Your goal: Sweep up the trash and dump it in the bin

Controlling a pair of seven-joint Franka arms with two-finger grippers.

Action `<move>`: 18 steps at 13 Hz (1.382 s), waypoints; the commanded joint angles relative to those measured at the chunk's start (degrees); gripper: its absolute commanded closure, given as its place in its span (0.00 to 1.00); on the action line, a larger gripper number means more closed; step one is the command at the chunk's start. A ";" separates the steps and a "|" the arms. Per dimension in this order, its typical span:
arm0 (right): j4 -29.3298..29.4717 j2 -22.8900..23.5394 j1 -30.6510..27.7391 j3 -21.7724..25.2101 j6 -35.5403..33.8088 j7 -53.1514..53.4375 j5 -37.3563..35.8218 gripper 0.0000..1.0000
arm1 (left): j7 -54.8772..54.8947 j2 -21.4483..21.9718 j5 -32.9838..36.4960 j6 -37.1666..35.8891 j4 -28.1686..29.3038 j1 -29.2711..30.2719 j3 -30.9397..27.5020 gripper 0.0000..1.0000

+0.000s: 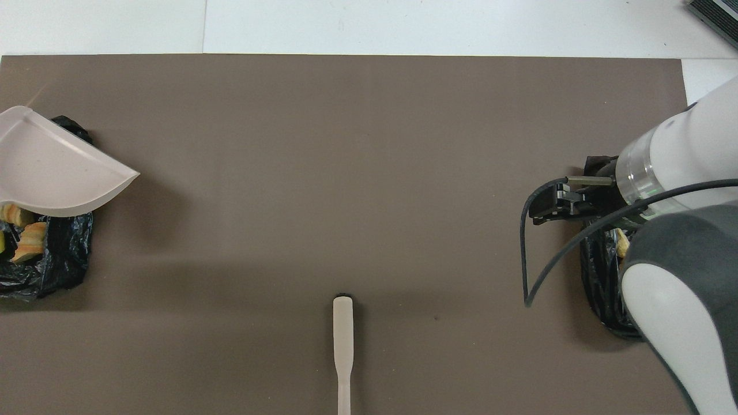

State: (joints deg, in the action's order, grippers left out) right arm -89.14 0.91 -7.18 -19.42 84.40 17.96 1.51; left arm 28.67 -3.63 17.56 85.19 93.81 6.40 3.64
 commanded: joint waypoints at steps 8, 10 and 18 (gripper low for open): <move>1.87 0.67 7.33 11.04 -1.34 -4.42 -0.81 0.00 | -51.23 -0.48 -18.43 25.81 14.48 -19.48 -1.00 1.00; 1.87 0.49 7.01 11.77 -1.08 -5.74 -0.72 0.00 | -55.19 -4.88 -19.48 28.09 13.77 -25.02 -1.00 1.00; 0.81 -0.39 4.81 10.80 1.20 -7.14 0.25 0.00 | -56.45 -16.31 -28.98 42.69 6.56 -39.27 -0.65 1.00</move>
State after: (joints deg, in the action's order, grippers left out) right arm -88.19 0.90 -1.38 -8.01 84.59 13.81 1.50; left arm -27.90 -18.51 -10.32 126.37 101.47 -30.33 4.00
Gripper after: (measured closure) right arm 0.000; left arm 0.674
